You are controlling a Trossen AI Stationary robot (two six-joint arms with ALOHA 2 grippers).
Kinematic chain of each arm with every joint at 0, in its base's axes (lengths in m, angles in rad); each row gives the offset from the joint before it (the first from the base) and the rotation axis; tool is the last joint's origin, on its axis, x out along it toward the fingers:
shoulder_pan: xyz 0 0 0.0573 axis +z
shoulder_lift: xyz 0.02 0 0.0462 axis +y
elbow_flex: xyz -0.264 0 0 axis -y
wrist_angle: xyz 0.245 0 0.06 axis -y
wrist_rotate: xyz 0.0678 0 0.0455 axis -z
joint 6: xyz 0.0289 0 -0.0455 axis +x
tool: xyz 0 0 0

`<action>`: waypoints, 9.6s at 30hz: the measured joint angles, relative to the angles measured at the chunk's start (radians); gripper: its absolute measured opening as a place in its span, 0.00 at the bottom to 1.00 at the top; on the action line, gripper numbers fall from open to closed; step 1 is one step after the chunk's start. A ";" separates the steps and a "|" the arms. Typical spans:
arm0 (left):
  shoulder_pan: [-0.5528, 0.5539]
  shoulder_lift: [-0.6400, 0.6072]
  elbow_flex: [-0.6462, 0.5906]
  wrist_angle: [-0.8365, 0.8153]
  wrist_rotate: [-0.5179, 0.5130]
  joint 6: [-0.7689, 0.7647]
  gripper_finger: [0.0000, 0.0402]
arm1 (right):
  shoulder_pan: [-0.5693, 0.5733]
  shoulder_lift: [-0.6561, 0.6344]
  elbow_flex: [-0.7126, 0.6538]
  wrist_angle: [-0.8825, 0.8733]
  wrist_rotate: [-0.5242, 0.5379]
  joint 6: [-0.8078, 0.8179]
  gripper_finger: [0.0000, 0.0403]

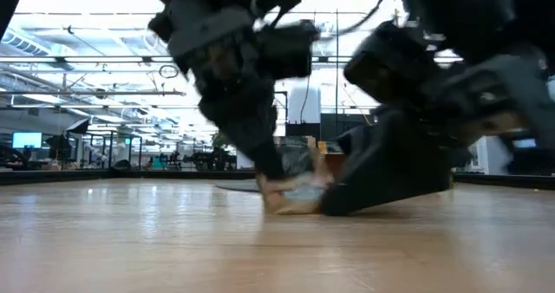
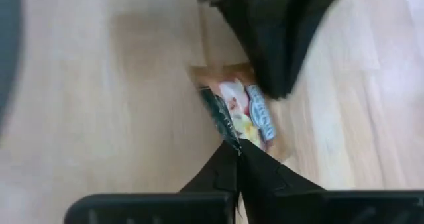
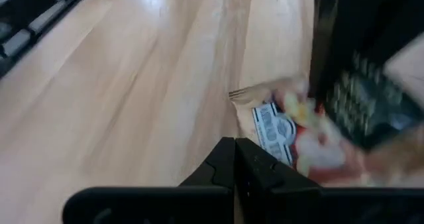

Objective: Pick & Place Tea
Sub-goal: Put the brown tea bag into the left section of the wooden organizer, then put the red tea bag into the right section of the wooden organizer

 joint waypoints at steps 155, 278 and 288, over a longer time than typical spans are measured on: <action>0.272 -0.051 0.259 -0.444 -0.327 0.321 0.00 | 0.044 -0.310 -0.192 0.004 0.325 0.128 0.47; -0.105 0.157 0.229 0.158 -0.220 -0.155 0.30 | 0.396 -0.255 0.037 -0.477 0.295 0.333 0.00; -0.105 0.184 0.230 0.181 -0.242 -0.188 0.30 | 0.389 -0.255 0.029 -0.545 0.376 0.381 0.00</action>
